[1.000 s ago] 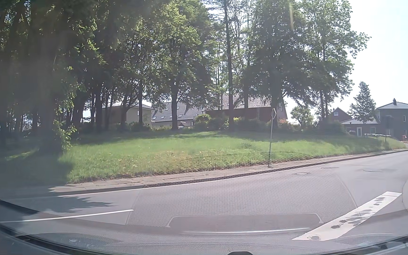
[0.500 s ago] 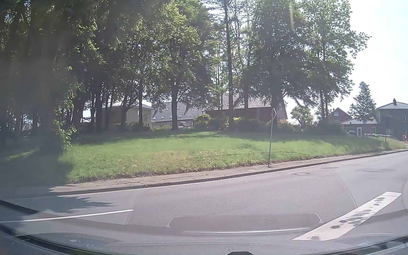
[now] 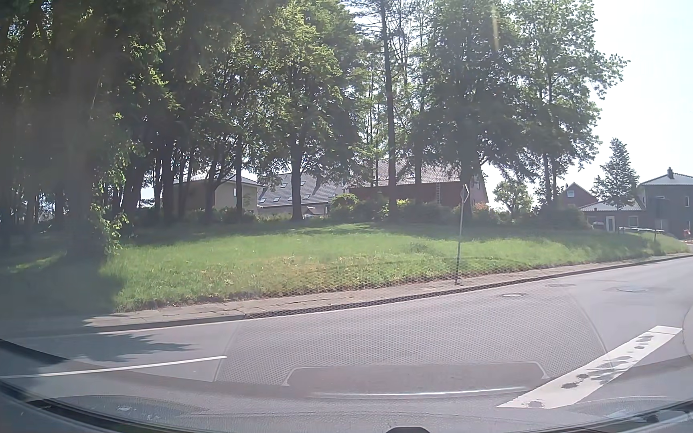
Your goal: Follow the waypoints while adhering to traffic rules and regulations
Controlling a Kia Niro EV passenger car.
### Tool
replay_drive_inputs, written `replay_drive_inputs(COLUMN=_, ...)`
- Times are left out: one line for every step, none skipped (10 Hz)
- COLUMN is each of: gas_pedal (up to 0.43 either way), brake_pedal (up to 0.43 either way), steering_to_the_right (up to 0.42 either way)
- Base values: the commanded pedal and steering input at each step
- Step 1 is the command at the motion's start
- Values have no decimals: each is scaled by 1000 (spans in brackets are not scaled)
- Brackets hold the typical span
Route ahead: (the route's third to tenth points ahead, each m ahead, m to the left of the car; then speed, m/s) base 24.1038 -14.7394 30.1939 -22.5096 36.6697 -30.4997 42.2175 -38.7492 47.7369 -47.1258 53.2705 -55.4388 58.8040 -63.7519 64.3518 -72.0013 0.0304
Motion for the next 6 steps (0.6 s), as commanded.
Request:
replay_drive_inputs(gas_pedal=268, brake_pedal=0, steering_to_the_right=197)
replay_drive_inputs(gas_pedal=339, brake_pedal=0, steering_to_the_right=197)
replay_drive_inputs(gas_pedal=358, brake_pedal=0, steering_to_the_right=197)
replay_drive_inputs(gas_pedal=398, brake_pedal=0, steering_to_the_right=197)
replay_drive_inputs(gas_pedal=441, brake_pedal=0, steering_to_the_right=198)
replay_drive_inputs(gas_pedal=461, brake_pedal=0, steering_to_the_right=201)
